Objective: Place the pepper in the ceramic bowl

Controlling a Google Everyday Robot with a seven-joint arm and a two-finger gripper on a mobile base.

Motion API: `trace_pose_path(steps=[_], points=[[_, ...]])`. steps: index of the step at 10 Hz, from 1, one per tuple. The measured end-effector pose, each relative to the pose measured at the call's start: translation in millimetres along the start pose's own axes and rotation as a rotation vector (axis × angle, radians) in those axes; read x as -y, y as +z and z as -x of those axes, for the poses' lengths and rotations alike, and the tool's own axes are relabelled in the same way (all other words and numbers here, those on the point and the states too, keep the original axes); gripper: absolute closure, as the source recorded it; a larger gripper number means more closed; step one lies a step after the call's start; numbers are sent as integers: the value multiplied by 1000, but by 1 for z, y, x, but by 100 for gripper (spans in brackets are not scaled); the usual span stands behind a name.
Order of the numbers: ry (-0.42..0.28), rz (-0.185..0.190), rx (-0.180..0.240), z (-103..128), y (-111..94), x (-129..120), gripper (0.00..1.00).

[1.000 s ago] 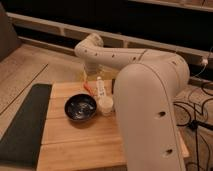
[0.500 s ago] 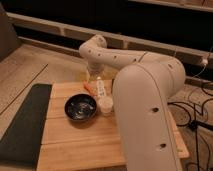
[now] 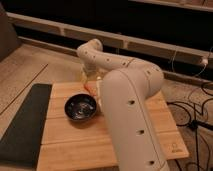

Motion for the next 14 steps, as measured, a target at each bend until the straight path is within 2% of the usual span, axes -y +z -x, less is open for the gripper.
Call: trace_pose_path(steps=[4, 5, 7, 9, 12, 14], points=[[-17, -2, 1, 3, 2, 0, 35], [-32, -13, 15, 7, 0, 3, 35], [-93, -32, 54, 25, -3, 5, 35], [-138, -26, 59, 33, 5, -3, 35], [-170, 16, 35, 30, 29, -17, 35], [-178, 36, -13, 20, 46, -16, 35]])
